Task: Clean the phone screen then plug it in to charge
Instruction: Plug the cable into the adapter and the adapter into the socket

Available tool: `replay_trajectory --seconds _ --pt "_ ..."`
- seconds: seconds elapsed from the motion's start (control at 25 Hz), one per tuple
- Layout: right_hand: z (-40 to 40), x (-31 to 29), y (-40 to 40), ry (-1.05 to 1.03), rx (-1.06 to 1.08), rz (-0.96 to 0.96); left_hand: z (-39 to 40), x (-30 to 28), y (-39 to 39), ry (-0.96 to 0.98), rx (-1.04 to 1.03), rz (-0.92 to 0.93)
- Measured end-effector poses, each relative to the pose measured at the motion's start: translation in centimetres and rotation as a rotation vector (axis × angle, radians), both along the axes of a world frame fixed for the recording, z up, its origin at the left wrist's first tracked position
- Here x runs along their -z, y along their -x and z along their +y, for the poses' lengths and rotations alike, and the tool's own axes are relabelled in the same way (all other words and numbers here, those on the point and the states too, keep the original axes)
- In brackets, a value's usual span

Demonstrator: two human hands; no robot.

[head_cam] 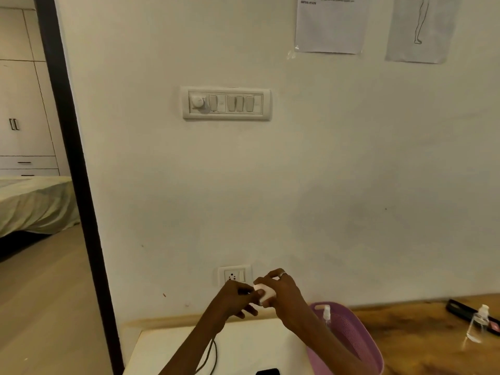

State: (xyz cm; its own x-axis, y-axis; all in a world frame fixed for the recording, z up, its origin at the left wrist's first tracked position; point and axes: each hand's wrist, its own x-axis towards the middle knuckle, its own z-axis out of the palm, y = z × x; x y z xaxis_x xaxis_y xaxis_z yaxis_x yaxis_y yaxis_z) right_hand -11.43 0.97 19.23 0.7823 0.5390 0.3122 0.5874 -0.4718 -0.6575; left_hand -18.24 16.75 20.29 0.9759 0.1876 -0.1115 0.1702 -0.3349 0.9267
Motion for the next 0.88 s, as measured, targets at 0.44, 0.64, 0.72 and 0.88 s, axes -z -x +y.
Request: replay_trajectory --seconds 0.44,0.64,0.72,0.88 --pt "-1.3 6.8 0.4 -0.036 0.083 0.188 2.7 8.0 -1.4 0.432 -0.41 -0.01" --pt "-0.8 13.2 -0.5 0.018 0.056 0.355 5.3 12.2 -4.9 0.635 -0.593 0.038" --pt "-0.4 15.6 -1.6 0.02 0.061 0.368 6.5 13.8 -7.5 0.671 -0.645 0.046" --pt "0.1 19.8 -3.2 0.005 0.077 0.435 7.8 16.2 -11.7 0.767 -0.684 0.039"
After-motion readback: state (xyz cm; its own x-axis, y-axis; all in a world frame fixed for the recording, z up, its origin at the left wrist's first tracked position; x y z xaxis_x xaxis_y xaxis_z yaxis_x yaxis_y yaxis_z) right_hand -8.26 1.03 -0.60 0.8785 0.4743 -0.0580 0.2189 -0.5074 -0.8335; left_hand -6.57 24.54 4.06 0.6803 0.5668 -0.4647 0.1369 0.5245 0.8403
